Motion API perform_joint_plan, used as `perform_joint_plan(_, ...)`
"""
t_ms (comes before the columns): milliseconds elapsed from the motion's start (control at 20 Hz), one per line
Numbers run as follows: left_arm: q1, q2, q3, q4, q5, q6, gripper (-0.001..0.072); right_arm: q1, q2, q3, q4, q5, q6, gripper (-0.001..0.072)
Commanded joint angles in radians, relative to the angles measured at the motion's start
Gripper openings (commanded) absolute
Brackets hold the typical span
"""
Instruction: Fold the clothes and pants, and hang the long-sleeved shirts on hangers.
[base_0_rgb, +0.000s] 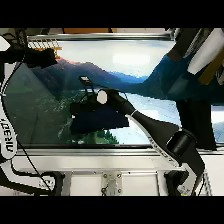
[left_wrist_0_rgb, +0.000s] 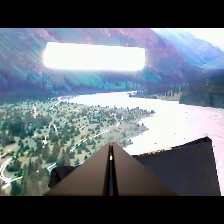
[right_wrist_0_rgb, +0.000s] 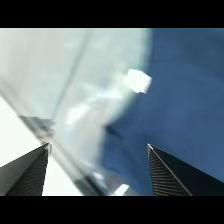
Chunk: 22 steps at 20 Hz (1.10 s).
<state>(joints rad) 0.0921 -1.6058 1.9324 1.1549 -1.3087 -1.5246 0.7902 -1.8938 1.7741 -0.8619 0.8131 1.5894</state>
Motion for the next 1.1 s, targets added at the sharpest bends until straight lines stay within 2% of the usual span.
perform_joint_plan(0, 0.001, 0.005, 0.0, 0.0, 0.008, 0.011, 0.0007, 0.008, 0.014, -0.004, 0.095, -0.04, -0.139, 0.0653)
perform_joint_plan(100, -0.001, 0.026, -0.024, 0.005, 0.016, 0.012, 0.0007, -0.051, 0.105, -0.061, -0.037, 0.003, -0.138, 0.0653)
perform_joint_plan(250, -0.02, 0.145, -0.217, 0.002, 0.113, 0.018, 0.0007, -0.206, 0.297, -0.31, -0.205, 0.086, -0.134, 0.0654)
perform_joint_plan(400, -0.069, 0.263, -0.444, 0.003, 0.142, 0.019, 0.0007, -0.438, 0.434, -0.593, -0.253, 0.121, -0.071, 0.0656)
perform_joint_plan(550, -0.155, 0.334, -0.618, 0.003, 0.181, 0.039, 0.0007, -0.64, 0.431, -0.753, -0.129, 0.13, -0.057, 0.0657)
perform_joint_plan(650, -0.212, 0.358, -0.689, 0.003, 0.216, 0.04, 0.0007, -0.691, 0.373, -0.772, -0.021, 0.13, -0.128, 0.0657)
perform_joint_plan(850, -0.283, 0.36, -0.715, 0.001, 0.24, 0.04, 0.0008, -0.659, 0.254, -0.753, 0.244, 0.127, -0.305, 0.0655)
perform_joint_plan(1050, -0.298, 0.36, -0.715, 0.0, 0.246, 0.04, 0.0007, -0.555, 0.146, -0.65, 0.356, 0.127, -0.333, 0.0653)
